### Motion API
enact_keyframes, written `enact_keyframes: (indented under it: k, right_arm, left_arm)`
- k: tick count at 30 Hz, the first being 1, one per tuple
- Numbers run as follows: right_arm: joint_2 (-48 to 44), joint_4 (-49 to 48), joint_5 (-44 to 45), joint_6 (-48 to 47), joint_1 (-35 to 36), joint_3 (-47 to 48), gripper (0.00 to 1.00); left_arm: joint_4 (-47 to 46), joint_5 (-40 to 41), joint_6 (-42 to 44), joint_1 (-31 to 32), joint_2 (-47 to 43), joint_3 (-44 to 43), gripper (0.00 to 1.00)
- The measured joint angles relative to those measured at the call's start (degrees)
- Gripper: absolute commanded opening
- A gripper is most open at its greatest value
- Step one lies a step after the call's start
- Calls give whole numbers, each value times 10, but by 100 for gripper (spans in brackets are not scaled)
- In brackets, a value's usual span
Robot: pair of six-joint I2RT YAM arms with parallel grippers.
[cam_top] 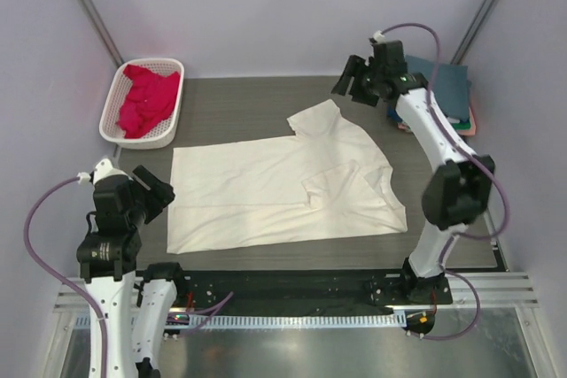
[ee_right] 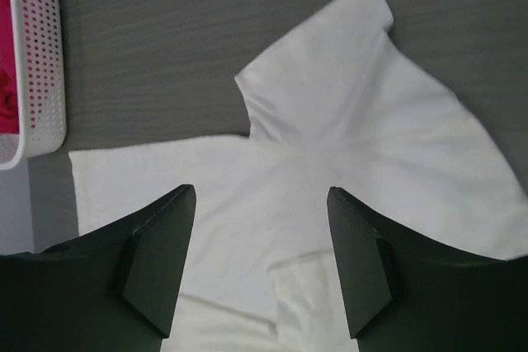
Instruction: Fold and stack the t-shirts
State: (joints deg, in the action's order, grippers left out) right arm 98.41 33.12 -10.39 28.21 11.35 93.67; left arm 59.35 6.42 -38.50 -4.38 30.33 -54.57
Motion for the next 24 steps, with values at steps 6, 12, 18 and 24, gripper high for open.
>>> enact_keyframes:
  k: [6,12,18,24]
  right_arm:
    - [343,52,74,-93,12,418,71]
    - [495,66,129,-142,12,519,72]
    - [551,43,154,-158,25,527,72]
    - [563,23,175,-158,49,511,67]
  left_arm:
    - [-66,-38,32,0,-1,59,68]
    - [-88,-44,41,1,-23,63,66]
    - [-95,-45,43,1,-21,63,66]
    - [-96,-45,43,1,-12,63,66]
